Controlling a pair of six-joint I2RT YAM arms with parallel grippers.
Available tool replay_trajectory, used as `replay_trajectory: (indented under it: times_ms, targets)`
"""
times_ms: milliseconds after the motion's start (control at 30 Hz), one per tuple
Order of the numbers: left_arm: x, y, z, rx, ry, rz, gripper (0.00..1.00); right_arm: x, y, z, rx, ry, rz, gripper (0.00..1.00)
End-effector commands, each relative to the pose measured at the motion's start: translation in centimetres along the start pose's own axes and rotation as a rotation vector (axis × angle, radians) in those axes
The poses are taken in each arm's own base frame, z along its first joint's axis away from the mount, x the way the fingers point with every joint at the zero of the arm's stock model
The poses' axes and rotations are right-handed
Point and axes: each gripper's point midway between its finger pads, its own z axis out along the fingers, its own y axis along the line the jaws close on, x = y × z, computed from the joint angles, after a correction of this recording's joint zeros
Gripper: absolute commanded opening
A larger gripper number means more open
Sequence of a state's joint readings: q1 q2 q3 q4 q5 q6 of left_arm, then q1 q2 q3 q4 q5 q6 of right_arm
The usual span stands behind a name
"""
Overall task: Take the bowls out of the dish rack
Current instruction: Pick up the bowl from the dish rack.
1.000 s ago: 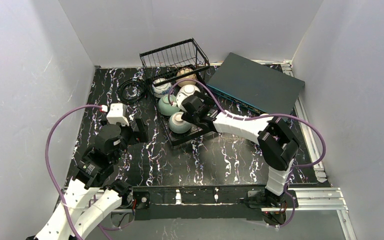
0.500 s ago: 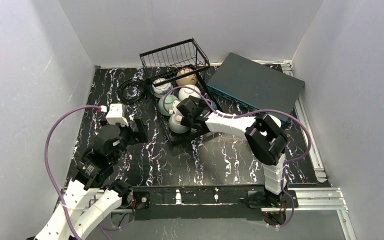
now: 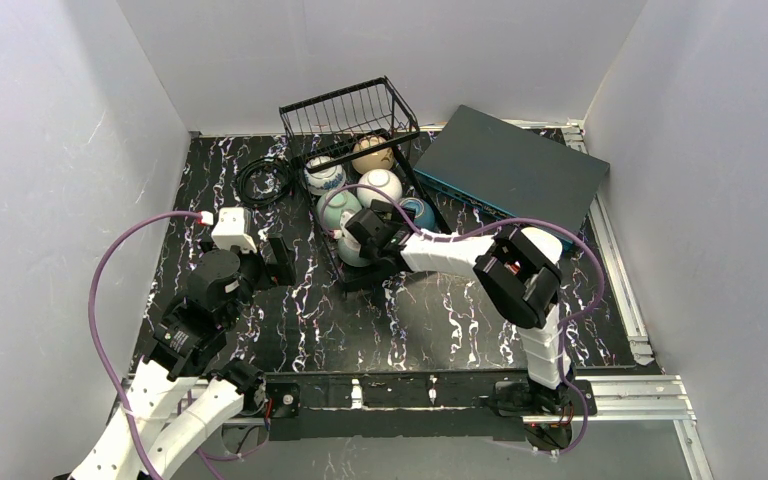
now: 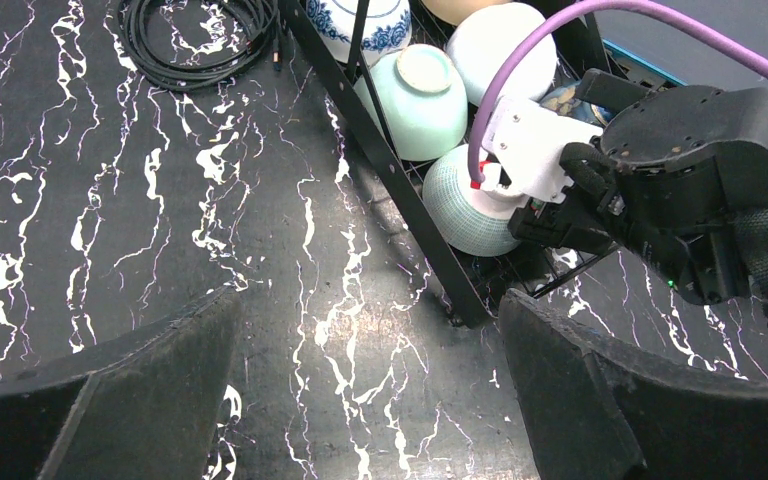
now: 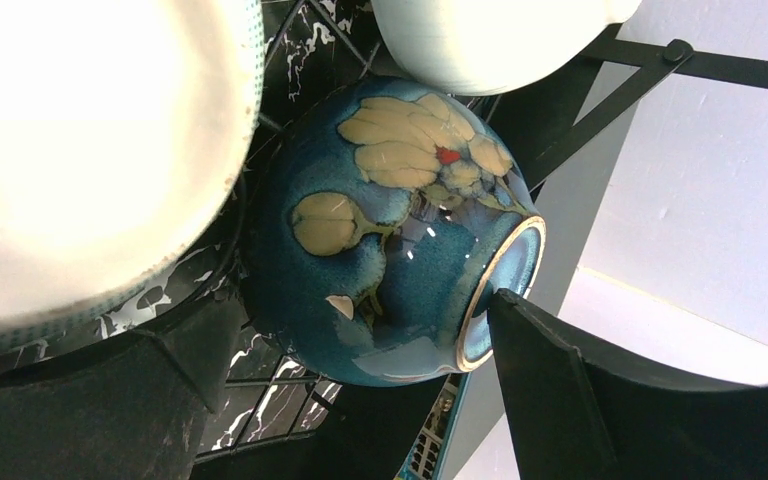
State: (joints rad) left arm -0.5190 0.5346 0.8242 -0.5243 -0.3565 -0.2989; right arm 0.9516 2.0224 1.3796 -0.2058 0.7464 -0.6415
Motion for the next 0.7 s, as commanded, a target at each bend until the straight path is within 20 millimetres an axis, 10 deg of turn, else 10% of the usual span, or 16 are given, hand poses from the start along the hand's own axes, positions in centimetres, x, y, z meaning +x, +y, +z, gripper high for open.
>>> replay_trajectory:
  times_ms: [0,667]
  targets:
    - [0.2,0.5,0.0,-0.022,0.0,0.009,0.98,2.5,0.7,1.6,0.055,0.101,-0.064,0.99]
    - [0.1,0.7,-0.1,-0.029,-0.009,0.007,0.98,5.6,1.0,2.7,0.301,0.261,-0.145,0.99]
